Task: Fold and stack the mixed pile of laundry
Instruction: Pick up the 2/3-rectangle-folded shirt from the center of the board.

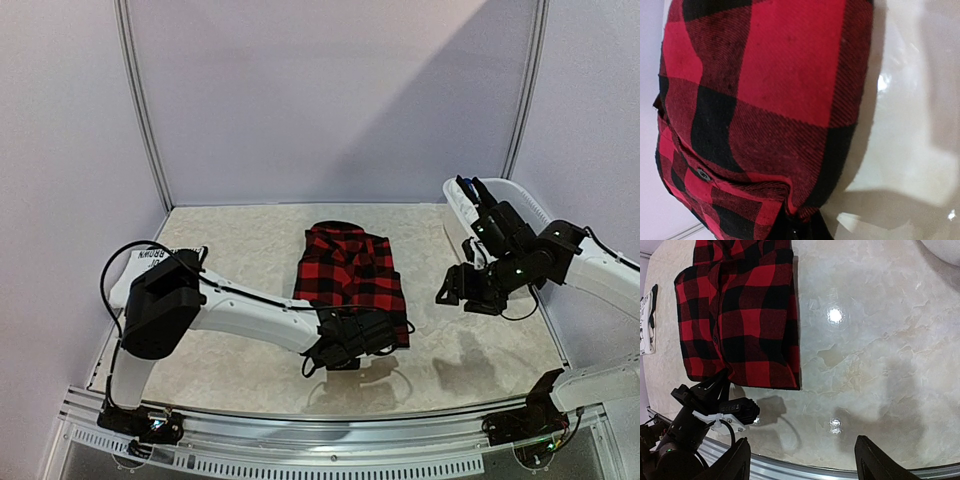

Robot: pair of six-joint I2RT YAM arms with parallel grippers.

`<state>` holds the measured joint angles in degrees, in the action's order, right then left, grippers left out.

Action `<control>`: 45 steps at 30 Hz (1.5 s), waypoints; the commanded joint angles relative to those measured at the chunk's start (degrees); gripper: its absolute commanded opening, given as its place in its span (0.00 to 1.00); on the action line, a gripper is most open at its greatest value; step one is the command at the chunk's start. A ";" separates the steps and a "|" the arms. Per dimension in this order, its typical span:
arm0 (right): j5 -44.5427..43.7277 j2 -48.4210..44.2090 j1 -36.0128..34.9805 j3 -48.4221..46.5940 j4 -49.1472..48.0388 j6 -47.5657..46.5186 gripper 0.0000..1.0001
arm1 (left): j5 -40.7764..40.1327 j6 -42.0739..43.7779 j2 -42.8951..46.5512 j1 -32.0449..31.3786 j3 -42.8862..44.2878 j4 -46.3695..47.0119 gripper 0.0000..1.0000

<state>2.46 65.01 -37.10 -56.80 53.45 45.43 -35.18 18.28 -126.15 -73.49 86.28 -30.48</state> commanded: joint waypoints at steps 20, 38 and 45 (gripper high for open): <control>0.65 2.73 0.17 -8.12 -0.59 -7.32 0.71 | 4.77 -22.16 14.69 -15.03 -3.59 -22.43 0.00; 27.28 20.29 -0.82 -18.57 -12.70 -13.63 0.46 | 10.69 -29.63 21.52 -20.06 7.27 -38.86 0.00; 36.35 26.41 -6.45 -16.97 -19.95 -13.98 0.29 | 11.87 -30.17 21.51 -20.84 10.43 -42.18 0.00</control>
<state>30.94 88.05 -39.88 -74.41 39.16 31.99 -24.75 -10.70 -106.37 -92.84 94.76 -69.41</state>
